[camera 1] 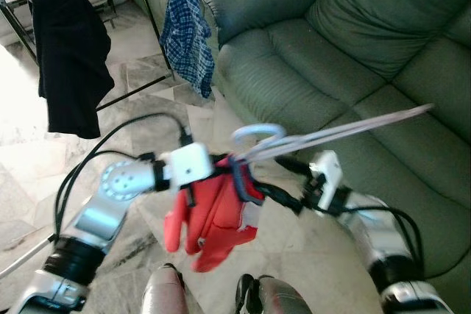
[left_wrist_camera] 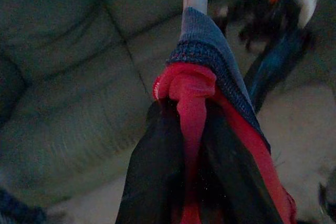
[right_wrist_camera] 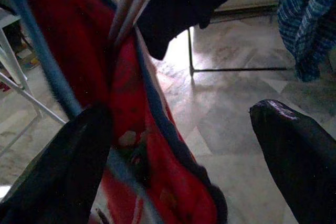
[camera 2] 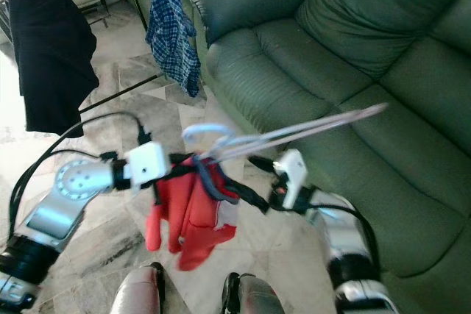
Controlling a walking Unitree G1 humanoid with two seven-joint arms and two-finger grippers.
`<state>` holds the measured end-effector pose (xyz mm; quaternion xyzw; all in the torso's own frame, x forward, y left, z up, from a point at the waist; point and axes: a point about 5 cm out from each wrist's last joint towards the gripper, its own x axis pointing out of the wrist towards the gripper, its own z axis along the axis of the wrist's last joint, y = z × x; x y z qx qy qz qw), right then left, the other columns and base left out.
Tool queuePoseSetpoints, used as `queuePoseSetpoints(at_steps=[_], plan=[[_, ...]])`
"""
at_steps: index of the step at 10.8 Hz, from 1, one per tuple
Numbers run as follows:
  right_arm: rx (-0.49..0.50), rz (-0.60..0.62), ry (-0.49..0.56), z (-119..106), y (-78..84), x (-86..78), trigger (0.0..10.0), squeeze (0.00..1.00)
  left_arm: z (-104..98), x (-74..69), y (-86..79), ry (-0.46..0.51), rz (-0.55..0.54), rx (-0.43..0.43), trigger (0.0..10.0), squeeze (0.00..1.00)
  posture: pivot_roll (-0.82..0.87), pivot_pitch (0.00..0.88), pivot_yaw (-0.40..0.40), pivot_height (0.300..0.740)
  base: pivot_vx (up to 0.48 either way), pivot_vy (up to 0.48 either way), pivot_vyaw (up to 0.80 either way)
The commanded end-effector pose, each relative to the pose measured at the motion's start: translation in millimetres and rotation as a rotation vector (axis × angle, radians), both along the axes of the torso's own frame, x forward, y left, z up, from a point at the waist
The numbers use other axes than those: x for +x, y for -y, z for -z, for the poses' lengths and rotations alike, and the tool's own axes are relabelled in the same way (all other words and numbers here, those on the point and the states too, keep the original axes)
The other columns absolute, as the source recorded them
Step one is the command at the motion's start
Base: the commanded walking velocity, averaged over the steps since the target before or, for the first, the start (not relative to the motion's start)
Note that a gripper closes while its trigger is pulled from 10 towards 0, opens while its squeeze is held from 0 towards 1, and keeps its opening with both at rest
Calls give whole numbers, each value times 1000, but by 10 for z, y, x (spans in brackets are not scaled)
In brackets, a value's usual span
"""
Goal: Hang hanger
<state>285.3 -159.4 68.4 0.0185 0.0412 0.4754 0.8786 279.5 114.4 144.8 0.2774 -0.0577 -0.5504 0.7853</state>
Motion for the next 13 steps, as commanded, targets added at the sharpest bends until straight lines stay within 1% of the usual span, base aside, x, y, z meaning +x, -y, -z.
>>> queuePoseSetpoints(at_steps=[1,2,3,4,6,7,8,9,10,11,12,13], plan=[[-5,14,8,-14,9,23,10000,0,-94,-23,75,24,41,-17,0,0,83,170,-54,740,0,0,0],[-1,24,10,-29,-13,49,10000,0,-88,-47,99,27,55,-13,0,0,81,169,-50,740,0,0,0],[-4,29,12,-28,-29,60,10000,0,-116,-71,141,29,71,-27,0,0,81,170,-49,740,0,0,0],[-16,43,10,-15,-39,85,10000,0,-195,-97,201,28,89,-56,0,0,83,170,-50,740,0,0,0],[-80,92,-14,62,-54,125,10000,0,-388,-106,290,64,108,-115,0,0,91,168,-54,740,0,0,0],[-178,142,-55,179,28,109,10000,0,-524,-97,289,86,108,-143,0,0,97,169,-59,740,0,0,0],[-221,236,-113,272,172,107,0,0,-627,-91,264,94,96,-163,0,0,96,171,-61,740,0,0,0],[-210,372,-190,345,393,88,0,0,-707,-65,214,109,75,-172,0,0,95,176,-65,740,0,0,0],[-224,402,-188,352,444,81,0,0,-708,-56,189,110,63,-168,0,0,95,177,-67,740,0,0,0],[-284,514,-181,362,652,55,0,0,-644,10,32,100,-1,-138,0,0,88,180,-69,740,0,0,0],[-308,639,-137,300,826,81,0,0,-584,66,-125,86,-68,-112,0,0,80,182,-68,740,0,0,0],[-302,805,-60,138,1024,159,0,0,-513,130,-321,76,-149,-87,0,0,62,185,-69,740,0,0,0]])
